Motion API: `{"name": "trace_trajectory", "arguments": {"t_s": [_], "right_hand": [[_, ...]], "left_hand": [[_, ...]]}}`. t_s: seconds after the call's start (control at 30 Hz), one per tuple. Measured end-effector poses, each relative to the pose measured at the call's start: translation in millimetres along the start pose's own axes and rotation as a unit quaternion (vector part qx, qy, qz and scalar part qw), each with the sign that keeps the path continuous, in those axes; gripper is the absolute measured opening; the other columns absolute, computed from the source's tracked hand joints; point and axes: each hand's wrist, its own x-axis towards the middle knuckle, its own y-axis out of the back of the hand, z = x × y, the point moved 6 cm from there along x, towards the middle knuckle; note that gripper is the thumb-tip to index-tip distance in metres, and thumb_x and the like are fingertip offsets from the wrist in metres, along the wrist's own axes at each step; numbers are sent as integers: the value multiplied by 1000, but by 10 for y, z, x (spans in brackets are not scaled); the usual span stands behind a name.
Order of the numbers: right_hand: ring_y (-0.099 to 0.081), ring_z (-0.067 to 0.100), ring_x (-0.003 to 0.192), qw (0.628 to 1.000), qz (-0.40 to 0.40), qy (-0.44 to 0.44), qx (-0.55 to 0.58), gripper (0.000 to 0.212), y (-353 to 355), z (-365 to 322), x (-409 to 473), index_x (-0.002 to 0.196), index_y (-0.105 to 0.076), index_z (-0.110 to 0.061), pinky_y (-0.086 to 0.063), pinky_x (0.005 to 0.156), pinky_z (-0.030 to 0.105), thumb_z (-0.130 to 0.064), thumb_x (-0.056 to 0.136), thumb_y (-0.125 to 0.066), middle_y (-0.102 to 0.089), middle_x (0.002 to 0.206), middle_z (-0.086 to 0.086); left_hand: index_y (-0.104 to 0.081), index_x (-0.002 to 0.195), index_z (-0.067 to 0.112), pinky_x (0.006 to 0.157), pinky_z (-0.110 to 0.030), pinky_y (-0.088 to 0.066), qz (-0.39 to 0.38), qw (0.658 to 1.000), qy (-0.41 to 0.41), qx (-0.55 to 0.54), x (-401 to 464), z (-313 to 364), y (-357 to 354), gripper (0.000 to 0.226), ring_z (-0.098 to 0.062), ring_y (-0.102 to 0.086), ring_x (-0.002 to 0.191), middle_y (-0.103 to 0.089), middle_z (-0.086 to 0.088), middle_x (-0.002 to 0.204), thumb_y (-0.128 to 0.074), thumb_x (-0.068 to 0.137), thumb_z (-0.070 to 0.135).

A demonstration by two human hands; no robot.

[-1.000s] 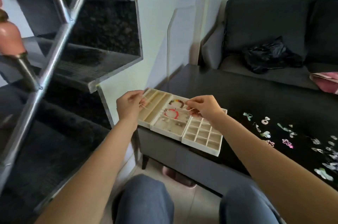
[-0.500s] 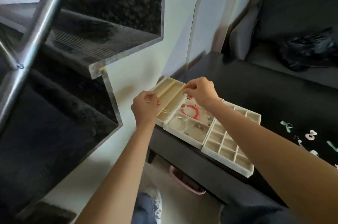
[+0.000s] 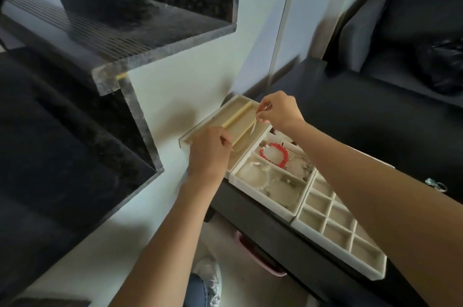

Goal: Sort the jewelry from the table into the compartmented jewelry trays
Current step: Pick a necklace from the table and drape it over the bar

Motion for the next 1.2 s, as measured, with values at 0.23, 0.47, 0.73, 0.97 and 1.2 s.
{"name": "trace_trajectory", "arguments": {"t_s": [0.23,0.47,0.73,0.97,1.2], "right_hand": [[-62,9,76,998,-40,-20,54,2,-181,125,76,81,-70,-9,-40,53,15,-9,83,-69,-67,77,1],[-63,13,76,999,-16,-30,-3,9,-212,291,196,73,-69,-19,-55,70,31,-15,81,-74,-63,71,-8],[-66,28,83,989,21,-36,-144,9,-188,265,282,92,-69,-11,-55,78,40,-10,88,-62,-68,94,8],[-60,29,94,970,-12,18,-242,33,-211,264,254,113,-66,-15,-51,83,37,-1,91,-44,-63,109,10],[-57,20,87,911,-112,165,-361,52,-236,233,81,130,-55,-22,-50,75,31,5,90,-37,-56,118,7]], "left_hand": [[-68,77,-6,69,-38,-53,-41,998,-8,36,91,-60,-120,17,-29,-65,75,-68,-18,77,-52,84,-7],[-71,87,8,70,-25,-54,-7,994,-58,97,95,67,-47,14,-14,-63,77,-68,-2,83,-57,90,8],[-68,98,11,72,-28,-53,8,987,-49,151,108,98,-44,18,-16,-61,85,-65,-2,95,-51,95,12],[-66,96,11,65,-20,-39,25,985,-39,165,117,103,-23,17,-13,-53,80,-62,-2,94,-49,95,14],[-65,95,9,73,-29,-54,10,983,-49,178,127,116,-67,16,-19,-60,84,-62,-6,95,-50,95,12]]}}
